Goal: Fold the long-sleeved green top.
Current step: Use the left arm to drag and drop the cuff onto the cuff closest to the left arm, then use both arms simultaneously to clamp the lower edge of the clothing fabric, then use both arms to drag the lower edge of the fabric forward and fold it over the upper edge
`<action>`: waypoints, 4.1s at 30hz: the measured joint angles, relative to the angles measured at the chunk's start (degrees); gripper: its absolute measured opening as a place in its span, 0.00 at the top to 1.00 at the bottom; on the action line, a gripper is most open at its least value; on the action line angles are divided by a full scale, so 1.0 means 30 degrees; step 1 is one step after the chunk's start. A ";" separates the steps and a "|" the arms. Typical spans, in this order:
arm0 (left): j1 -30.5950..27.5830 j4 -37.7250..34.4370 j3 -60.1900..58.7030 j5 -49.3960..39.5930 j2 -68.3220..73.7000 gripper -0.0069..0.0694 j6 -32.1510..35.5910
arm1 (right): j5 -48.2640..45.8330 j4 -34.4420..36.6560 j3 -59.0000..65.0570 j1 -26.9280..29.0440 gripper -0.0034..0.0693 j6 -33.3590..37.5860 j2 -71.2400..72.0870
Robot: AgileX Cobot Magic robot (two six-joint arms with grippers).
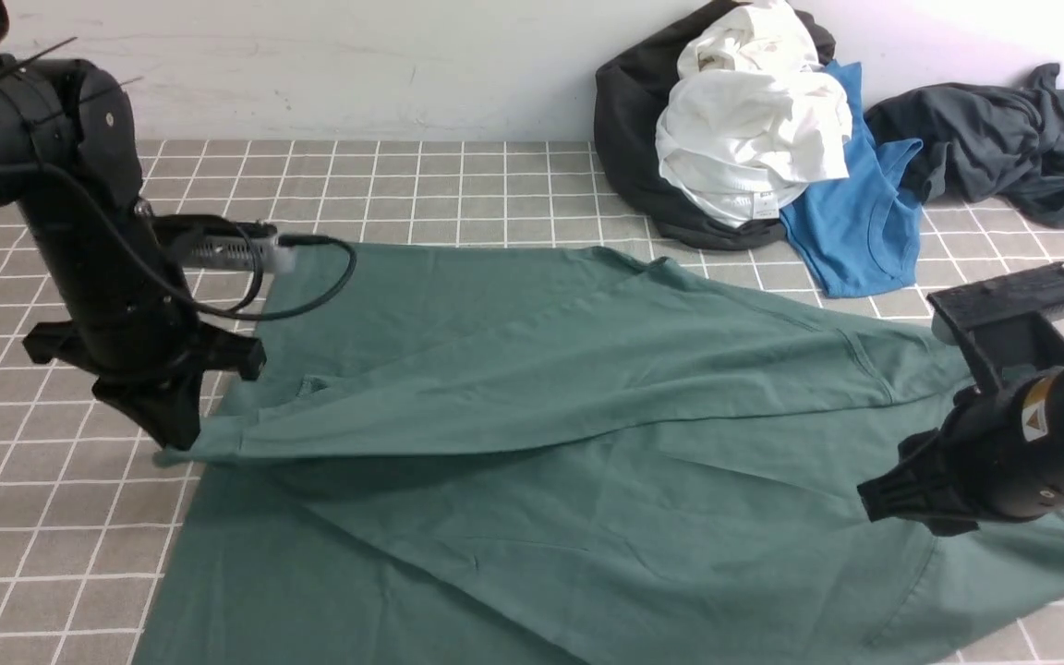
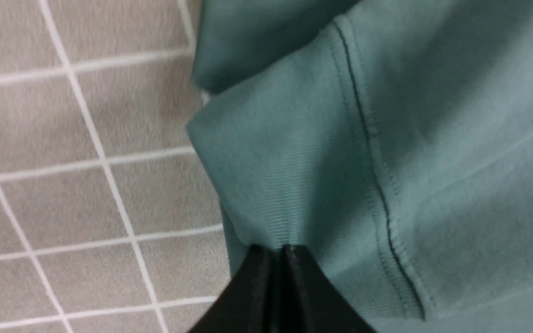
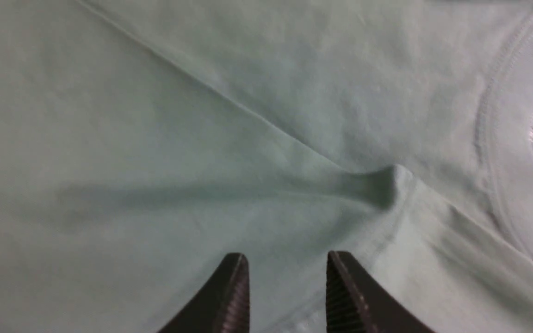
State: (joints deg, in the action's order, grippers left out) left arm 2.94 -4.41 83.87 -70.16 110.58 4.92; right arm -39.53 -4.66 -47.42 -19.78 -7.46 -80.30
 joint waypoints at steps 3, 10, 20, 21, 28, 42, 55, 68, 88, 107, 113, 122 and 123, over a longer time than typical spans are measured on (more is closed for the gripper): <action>0.0260 0.0242 -0.0163 0.0070 -0.0346 0.81 0.0425 | 0.0086 0.1021 0.0000 0.0000 0.64 0.0673 0.0000; 0.2281 0.0698 -0.2552 0.0374 -0.4481 0.46 0.1840 | -0.3244 0.3994 0.0000 -0.0021 0.64 0.4897 0.0078; 0.6632 0.1249 -1.3389 0.3672 -0.8589 0.19 1.2874 | -0.4686 0.9551 0.0000 -0.0965 0.64 1.1138 0.1535; 0.6706 0.1365 -1.4376 0.4055 -0.8552 0.19 1.3639 | -0.4686 0.9825 0.0000 -0.0965 0.64 1.1372 0.1664; 0.6747 0.4297 -1.7749 0.8581 -0.8493 0.23 1.4767 | -0.4686 1.0230 0.0000 -0.0965 0.64 1.1555 0.1764; 0.6886 0.7465 -1.8610 1.0993 -1.0292 0.86 1.1882 | -0.4686 1.0247 0.0000 -0.0965 0.64 1.1683 0.1771; 0.6873 0.3995 -1.8633 0.9176 -1.6450 0.89 0.8544 | -0.4100 1.0943 0.0000 -0.0965 0.63 1.6629 0.3321; 0.6848 0.5088 -1.8633 0.8486 -1.7397 0.89 0.3251 | -0.2426 0.0075 0.1892 -0.0965 0.17 1.9777 -0.0592; 0.6848 0.5246 -1.7595 0.8048 -1.7397 0.89 -0.0189 | 0.1695 -0.6154 0.3147 -0.1062 0.94 1.2714 -0.1459; 0.1677 0.5242 -0.2375 0.9467 -0.5315 0.89 -0.3342 | 0.0115 -0.4477 -0.8977 0.1691 0.95 0.6279 -0.6861; 0.1351 0.5433 0.3744 0.9467 0.0878 0.89 -0.3342 | 0.0008 -0.4477 -1.3075 0.2093 0.94 0.6075 -1.1062; 0.1351 0.6382 0.8536 0.8646 0.5090 0.61 -0.3622 | -0.0684 -0.4651 -1.5185 0.2101 0.58 0.3495 -1.3024; 0.1351 0.6499 0.8674 0.8448 0.5091 0.57 -0.3735 | -0.0979 -0.4651 -1.5449 0.2082 0.55 0.3252 -1.3008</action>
State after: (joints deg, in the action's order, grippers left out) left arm 6.99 15.08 109.89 -44.82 125.85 -6.28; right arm -42.47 -18.61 -93.76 -13.53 2.30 -119.33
